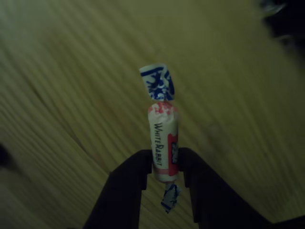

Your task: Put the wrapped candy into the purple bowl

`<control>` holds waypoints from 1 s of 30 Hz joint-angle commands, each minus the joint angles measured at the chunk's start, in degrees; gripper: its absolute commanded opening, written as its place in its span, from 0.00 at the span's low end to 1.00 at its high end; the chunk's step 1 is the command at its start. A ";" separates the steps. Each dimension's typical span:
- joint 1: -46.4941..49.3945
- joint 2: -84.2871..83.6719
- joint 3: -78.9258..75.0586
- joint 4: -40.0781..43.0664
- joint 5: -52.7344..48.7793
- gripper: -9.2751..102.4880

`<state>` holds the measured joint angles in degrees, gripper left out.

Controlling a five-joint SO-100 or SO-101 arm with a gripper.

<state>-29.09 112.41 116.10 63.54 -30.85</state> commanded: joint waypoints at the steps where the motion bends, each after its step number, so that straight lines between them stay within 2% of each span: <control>1: -6.86 5.71 -15.12 5.19 7.65 0.07; 9: -24.26 -0.62 -36.12 12.30 16.96 0.07; 19: -43.77 -12.57 -39.29 10.90 22.50 0.08; 30: -51.59 -29.71 -40.52 5.27 23.03 0.08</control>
<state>-78.84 83.85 81.21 70.49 -8.09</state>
